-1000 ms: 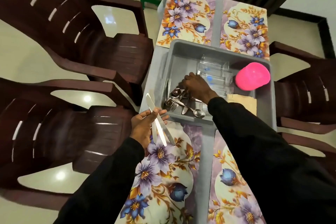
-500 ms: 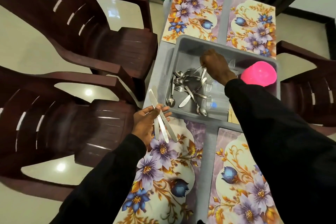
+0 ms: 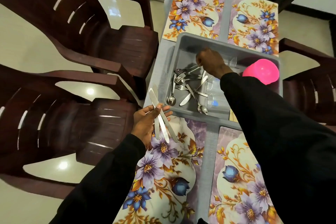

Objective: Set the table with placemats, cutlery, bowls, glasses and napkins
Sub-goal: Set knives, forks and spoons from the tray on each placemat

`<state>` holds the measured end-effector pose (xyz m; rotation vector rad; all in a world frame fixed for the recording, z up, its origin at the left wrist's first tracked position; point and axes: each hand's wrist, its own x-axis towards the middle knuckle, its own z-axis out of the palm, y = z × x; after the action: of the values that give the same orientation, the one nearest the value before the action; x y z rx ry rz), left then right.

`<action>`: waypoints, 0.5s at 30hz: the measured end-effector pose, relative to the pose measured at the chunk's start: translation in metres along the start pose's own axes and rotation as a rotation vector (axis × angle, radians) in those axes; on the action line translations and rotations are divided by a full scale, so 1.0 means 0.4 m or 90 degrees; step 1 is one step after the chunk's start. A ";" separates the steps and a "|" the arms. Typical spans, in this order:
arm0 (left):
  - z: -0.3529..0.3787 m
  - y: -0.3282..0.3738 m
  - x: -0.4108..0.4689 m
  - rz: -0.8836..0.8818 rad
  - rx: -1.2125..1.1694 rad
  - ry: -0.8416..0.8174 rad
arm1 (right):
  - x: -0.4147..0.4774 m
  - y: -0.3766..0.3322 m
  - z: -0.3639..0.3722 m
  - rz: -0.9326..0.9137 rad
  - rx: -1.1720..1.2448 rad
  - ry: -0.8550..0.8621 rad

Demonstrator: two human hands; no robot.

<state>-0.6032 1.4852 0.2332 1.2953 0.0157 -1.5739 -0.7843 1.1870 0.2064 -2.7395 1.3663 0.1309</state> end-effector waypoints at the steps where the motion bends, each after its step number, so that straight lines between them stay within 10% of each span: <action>1: 0.000 0.002 -0.001 -0.001 -0.001 0.000 | 0.001 0.010 -0.001 0.019 0.045 -0.020; 15: -0.005 0.013 -0.017 -0.019 -0.006 -0.023 | -0.045 -0.048 0.007 0.003 0.279 -0.013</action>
<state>-0.5989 1.4887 0.2402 1.2649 0.0198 -1.6210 -0.7798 1.2132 0.2061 -2.3634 1.2223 -0.1264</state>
